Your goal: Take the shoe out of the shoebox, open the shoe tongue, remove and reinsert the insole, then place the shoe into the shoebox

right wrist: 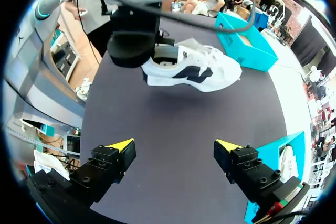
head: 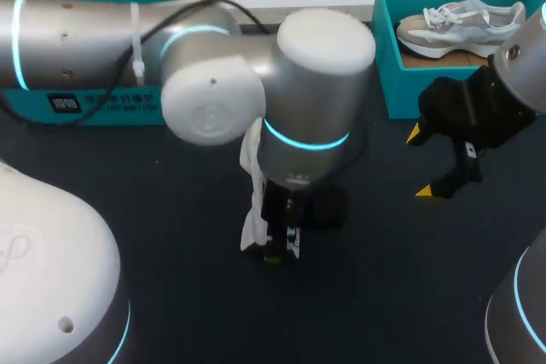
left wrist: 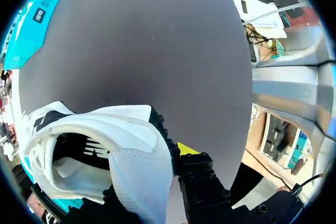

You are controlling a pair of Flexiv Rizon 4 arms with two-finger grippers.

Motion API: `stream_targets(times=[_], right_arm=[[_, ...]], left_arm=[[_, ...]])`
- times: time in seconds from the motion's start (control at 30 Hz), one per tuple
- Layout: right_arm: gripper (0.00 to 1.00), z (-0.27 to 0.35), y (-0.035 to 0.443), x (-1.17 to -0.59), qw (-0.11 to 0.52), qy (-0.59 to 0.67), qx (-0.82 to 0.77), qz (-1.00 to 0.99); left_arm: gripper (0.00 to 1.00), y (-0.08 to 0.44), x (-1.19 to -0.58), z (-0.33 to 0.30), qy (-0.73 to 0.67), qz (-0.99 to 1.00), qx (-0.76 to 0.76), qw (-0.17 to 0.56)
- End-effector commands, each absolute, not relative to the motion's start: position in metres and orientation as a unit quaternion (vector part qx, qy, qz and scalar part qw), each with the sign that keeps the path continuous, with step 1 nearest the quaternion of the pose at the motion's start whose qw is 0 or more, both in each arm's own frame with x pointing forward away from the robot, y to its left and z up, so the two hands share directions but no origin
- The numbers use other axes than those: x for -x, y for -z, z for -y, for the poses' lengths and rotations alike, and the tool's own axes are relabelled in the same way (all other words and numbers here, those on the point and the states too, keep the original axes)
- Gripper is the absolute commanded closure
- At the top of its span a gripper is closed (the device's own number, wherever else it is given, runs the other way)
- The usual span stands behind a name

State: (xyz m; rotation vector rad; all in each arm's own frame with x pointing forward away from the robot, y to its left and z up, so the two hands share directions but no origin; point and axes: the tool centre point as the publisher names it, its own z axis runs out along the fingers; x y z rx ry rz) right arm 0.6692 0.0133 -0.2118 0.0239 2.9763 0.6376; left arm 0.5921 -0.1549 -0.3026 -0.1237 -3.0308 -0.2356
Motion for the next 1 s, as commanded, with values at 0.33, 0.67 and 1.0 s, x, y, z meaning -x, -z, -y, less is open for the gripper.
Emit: stream_targets(times=[0.33, 0.67, 1.0], right_arm=[[0.0, -0.014, 0.213, -0.67, 0.048, -0.209, -0.008, -0.977], [0.0, -0.014, 0.213, -0.67, 0.048, -0.209, -0.008, -0.977], [0.0, -0.014, 0.213, -0.67, 0.048, -0.209, -0.008, -0.977]], left_arm=[[1.0, 0.19, -0.606, 0.137, 0.064, 0.995, 0.062, 0.044], [1.0, 0.19, -0.603, 0.138, 0.064, 0.995, 0.066, 0.038], [1.0, 0.189, -0.609, 0.13, 0.062, 0.994, 0.073, 0.051]])
